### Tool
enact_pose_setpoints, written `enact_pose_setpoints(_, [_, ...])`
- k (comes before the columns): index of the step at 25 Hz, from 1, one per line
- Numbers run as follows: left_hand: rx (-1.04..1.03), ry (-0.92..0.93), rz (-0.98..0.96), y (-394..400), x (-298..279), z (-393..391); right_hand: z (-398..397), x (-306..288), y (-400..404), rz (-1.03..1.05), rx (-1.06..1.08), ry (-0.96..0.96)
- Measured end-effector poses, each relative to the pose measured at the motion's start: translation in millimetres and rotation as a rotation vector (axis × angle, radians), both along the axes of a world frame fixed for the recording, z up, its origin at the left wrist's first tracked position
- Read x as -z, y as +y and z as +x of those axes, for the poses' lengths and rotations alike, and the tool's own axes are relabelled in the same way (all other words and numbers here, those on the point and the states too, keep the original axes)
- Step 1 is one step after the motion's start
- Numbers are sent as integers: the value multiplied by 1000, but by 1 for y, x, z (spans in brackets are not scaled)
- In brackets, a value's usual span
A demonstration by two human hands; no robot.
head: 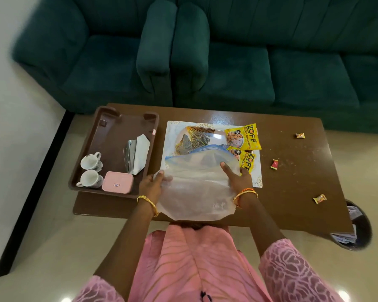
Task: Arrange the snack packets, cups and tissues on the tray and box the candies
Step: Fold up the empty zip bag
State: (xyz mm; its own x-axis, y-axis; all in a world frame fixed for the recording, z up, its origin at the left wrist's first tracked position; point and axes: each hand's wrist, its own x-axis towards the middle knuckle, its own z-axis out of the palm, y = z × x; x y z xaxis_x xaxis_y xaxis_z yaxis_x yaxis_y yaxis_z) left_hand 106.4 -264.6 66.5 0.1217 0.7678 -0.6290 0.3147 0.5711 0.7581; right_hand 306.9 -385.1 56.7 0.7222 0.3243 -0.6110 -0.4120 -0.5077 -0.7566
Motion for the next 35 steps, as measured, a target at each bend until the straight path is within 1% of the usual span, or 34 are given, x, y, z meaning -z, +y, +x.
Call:
enact_pose_setpoints(1, [-14,-6,15,-1,-1,-2,0,-3,-2,2,8,2])
enact_pose_setpoints(3, [58,-64,74,3,-2,-10,2,-8,-9,131,-34,25])
enact_pose_setpoints(4, [159,-88,111,6,-3,-16,3,-8,-13,177,-127,30])
enact_pose_setpoints(5, [277,-99,131,10,-3,-21,4,-8,-17,174,-268,22])
enact_pose_setpoints(6, [391,-88,133,12,-3,-27,3,-7,-20,117,-437,-18])
enact_pose_setpoints(8, [548,28,136,12,-1,-34,-2,-3,-21,-97,-733,-175])
enact_pose_setpoints(9, [582,126,170,10,1,-36,-6,2,-21,-196,-818,-263])
enact_pose_setpoints(10, [599,239,235,8,3,-36,-9,6,-19,-259,-845,-351])
enact_pose_setpoints(12, [631,459,436,6,6,-36,-11,7,-16,-278,-772,-494])
enact_pose_setpoints(13, [647,533,521,5,6,-37,-11,7,-16,-260,-706,-516])
enact_pose_setpoints(14, [669,585,561,6,5,-38,-10,6,-16,-222,-634,-497])
enact_pose_setpoints(15, [706,625,553,6,4,-39,-9,4,-15,-167,-565,-439])
enact_pose_setpoints(16, [776,660,500,6,2,-40,-8,-1,-14,-93,-504,-357])
enact_pose_setpoints(18, [1011,695,363,4,-2,-37,-7,-10,-11,35,-442,-235])
enact_pose_setpoints(19, [1099,664,332,2,-6,-32,-6,-15,-7,70,-477,-232])
enact_pose_setpoints(20, [1121,598,337,2,-10,-24,-6,-21,-2,85,-534,-237])
enact_pose_setpoints(22, [1045,423,348,5,-20,-7,-4,-34,11,78,-649,-273])
enact_pose_setpoints(23, [1013,331,298,8,-24,-1,-4,-40,18,69,-698,-308])
enact_pose_setpoints(25, [994,174,137,13,-28,8,-5,-53,30,89,-744,-389])
enact_pose_setpoints(27, [934,42,43,13,-27,11,-4,-62,36,108,-679,-459])
enact_pose_setpoints(29, [746,-72,26,8,-25,10,-6,-65,34,88,-520,-519])
enact_pose_setpoints(30, [643,-119,-3,6,-23,9,-8,-64,30,81,-432,-477])
enact_pose_setpoints(31, [550,-164,-48,3,-22,8,-12,-61,24,77,-362,-377])
enact_pose_setpoints(33, [423,-271,-211,1,-20,4,-32,-49,12,55,-318,-81])
enact_pose_setpoints(34, [389,-329,-324,0,-19,2,-43,-41,5,72,-318,91])
enact_pose_setpoints(35, [366,-382,-430,-2,-20,0,-51,-33,0,134,-308,259])
